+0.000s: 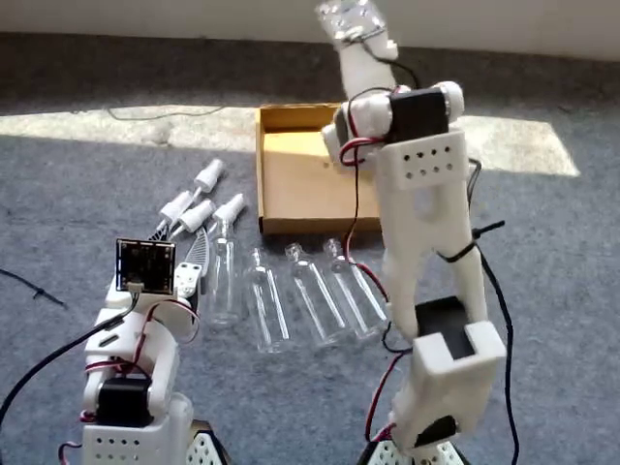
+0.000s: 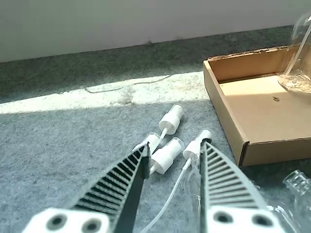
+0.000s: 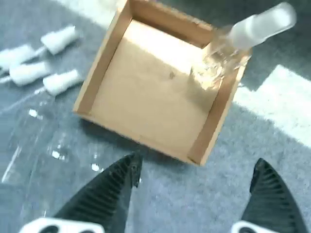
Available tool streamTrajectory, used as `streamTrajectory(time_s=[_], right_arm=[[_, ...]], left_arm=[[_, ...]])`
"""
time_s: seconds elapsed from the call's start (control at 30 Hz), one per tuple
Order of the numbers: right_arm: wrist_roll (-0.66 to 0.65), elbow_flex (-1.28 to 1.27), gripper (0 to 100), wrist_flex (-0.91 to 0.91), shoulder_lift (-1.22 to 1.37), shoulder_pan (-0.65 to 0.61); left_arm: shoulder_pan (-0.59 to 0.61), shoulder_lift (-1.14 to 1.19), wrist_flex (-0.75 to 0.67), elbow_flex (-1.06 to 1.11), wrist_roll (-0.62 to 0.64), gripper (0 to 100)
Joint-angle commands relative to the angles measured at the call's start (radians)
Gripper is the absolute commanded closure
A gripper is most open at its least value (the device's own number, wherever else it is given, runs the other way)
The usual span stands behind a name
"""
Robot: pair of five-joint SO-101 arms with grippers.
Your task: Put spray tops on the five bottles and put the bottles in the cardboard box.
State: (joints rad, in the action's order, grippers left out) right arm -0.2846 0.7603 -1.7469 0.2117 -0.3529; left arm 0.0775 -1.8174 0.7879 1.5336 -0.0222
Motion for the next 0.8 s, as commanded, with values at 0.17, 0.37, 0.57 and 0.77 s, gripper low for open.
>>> streamTrajectory(time_s=[0.17, 0.37, 0.57, 0.77], right_arm=[[-0.160, -1.043, 68.9, 0.242, -0.432, -0.019], [-0.117, -1.265, 68.8, 0.429, -0.461, -0.031], [0.038, -1.291, 68.8, 0.529, -0.461, -0.035], [0.089, -1.291, 68.8, 0.599, -0.460, -0.102]], left_arm=[[0.010, -0.008, -0.018, 0.001, -0.005, 83], [0.010, -0.008, -0.018, 0.002, -0.005, 83], [0.010, -0.008, -0.018, 0.002, -0.005, 83], [0.008, -0.008, -0.017, 0.002, -0.005, 83]])
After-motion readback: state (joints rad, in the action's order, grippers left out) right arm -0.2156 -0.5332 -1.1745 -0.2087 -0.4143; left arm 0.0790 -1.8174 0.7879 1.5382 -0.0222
